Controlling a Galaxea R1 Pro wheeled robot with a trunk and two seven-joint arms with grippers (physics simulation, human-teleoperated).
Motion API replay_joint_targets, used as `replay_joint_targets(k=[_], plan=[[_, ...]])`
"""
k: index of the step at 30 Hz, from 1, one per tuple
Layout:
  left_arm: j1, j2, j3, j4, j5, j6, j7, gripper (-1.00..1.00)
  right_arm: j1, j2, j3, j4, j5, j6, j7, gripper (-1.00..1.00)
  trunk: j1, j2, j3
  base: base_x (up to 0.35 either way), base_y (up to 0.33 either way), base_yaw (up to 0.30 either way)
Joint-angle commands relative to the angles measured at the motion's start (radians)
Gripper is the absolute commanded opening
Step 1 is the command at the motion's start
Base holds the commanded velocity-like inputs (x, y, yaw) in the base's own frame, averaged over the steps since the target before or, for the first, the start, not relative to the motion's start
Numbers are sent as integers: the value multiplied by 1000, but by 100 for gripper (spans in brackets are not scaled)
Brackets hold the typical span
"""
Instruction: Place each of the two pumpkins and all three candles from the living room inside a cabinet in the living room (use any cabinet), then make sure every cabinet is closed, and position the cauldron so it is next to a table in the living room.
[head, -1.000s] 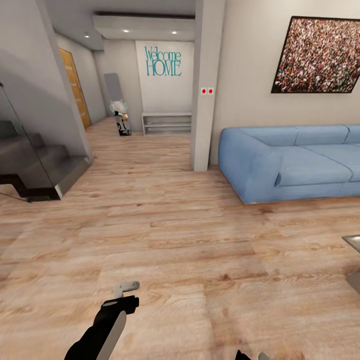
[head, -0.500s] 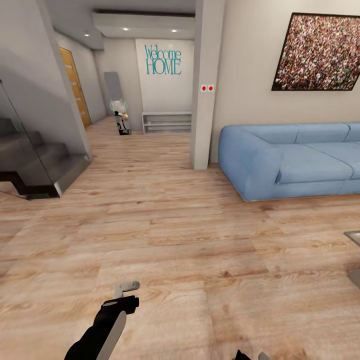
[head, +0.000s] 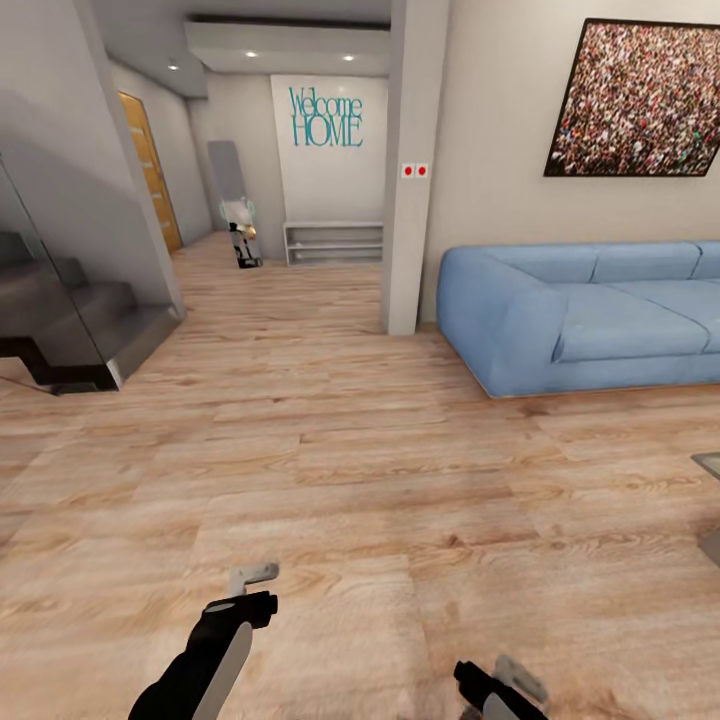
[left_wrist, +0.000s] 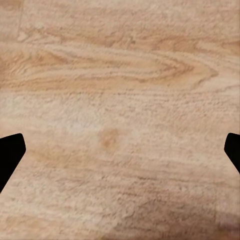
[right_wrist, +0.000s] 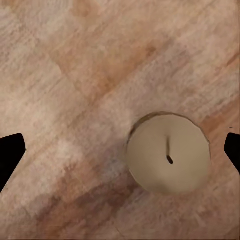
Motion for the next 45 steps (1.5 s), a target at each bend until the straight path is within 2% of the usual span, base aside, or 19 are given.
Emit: replay_joint_targets(k=[1, 4, 8, 12, 18, 19, 22, 26, 28, 37, 42, 45], plan=[[-1, 0, -2, -1, 10, 2, 10, 100, -22, -2, 8, -7, -10, 26, -32, 100, 4, -8, -4, 0, 0, 0], [-1, 1, -2, -1, 11, 2, 10, 100, -70, 1, 7, -15, -10, 64, -96, 100, 15, -29, -14, 0, 0, 0], [-1, 2, -2, -1, 11, 2, 10, 100, -103, 1, 7, -18, -9, 74, -119, 100, 31, -57, -26, 0, 0, 0], [-1, 1, -3, -1, 11, 1, 10, 100, -111, -9, 8, -15, -9, 82, -122, 100, 46, -85, -39, 0, 0, 0], [-1, 0, -3, 0, 10, 1, 10, 100, -114, -13, 8, -17, -9, 133, -134, 100, 69, -127, -57, 0, 0, 0], [-1, 0, -3, 0, 10, 1, 10, 100, -115, -12, 8, -17, -9, 137, -148, 100, 73, -134, -61, 0, 0, 0], [-1, 0, -3, 4, 10, 1, 10, 100, -116, -13, 9, -19, -8, 141, -253, 100, 84, -155, -70, 0, 0, 0], [-1, -1, -2, 23, 8, 0, 10, 100, -117, -11, 8, -21, -8, 143, -302, 100, 100, -183, -83, 0, 0, 0], [-1, -1, -2, 25, 8, 0, 10, 100, -117, -12, 8, -21, -8, 144, -309, 100, 107, -196, -89, 0, 0, 0], [-1, 0, -2, 28, 8, 0, 10, 100, -117, -12, 9, -22, -8, 188, -301, 100, 111, -199, -124, 0, 0, 0], [-1, 0, -2, 28, 8, 0, 9, 100, -117, -8, 11, -22, -8, 190, -237, 100, 113, -200, -143, 0, 0, 0], [-1, 0, -2, 28, 7, 0, 9, 100, -116, -4, 11, -22, -7, 189, -221, 100, 115, -200, -155, 0, 0, 0]])
